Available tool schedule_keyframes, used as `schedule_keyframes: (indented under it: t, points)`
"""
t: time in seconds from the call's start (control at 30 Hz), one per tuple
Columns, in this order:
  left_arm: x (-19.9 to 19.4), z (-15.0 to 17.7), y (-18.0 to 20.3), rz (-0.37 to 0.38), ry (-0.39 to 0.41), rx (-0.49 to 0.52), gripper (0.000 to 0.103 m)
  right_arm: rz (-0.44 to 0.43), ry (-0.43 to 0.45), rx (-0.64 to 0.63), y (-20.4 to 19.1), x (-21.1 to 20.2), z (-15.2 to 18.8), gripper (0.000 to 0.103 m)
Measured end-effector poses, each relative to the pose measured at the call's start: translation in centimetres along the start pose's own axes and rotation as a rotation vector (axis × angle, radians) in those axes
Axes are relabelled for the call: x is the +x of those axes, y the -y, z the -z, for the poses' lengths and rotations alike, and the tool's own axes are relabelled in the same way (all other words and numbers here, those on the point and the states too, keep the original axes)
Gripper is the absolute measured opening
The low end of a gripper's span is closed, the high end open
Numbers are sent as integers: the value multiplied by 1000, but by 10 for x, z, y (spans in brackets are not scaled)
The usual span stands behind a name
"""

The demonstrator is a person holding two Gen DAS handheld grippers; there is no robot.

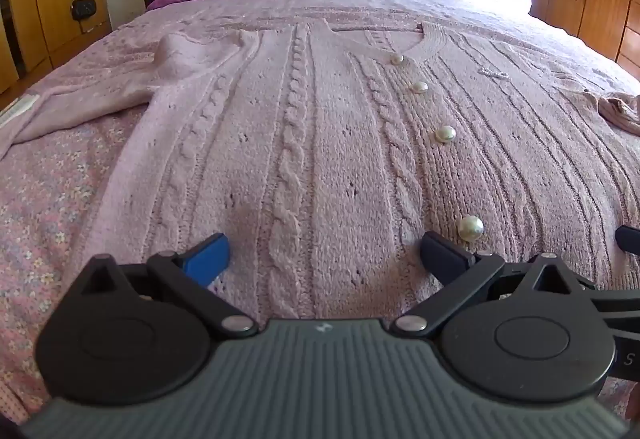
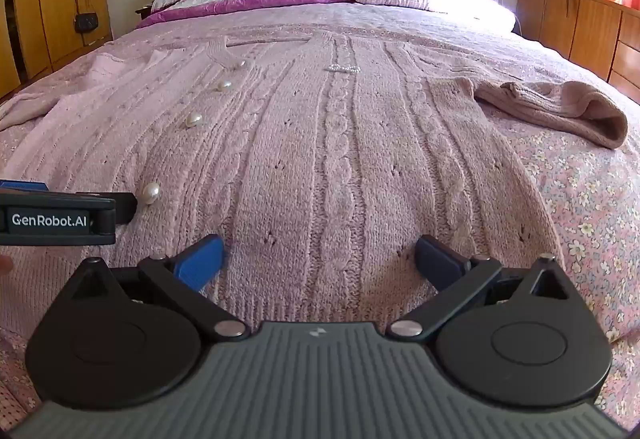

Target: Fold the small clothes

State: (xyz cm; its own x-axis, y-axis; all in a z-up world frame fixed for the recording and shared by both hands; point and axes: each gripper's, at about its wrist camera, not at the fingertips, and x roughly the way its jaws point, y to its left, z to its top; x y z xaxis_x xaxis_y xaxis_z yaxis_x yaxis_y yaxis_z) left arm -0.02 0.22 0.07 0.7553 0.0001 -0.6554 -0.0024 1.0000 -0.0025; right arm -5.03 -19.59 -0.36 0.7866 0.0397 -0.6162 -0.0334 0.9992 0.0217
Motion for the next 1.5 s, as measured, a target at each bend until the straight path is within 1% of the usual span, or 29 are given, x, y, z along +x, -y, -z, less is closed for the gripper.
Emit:
schedule_keyframes:
  t: [0.1,0.23,1.5]
  points:
    - [1,3,-1,-9,-2,17,103,0,-1,-1,0,0,0,103]
    - [9,-2,4,-23,-34,28,103,3,0,-4,-1,0,0,103]
    - [6,-3,6,-26,-44,31,103,6,1,-9,-2,1,1,103]
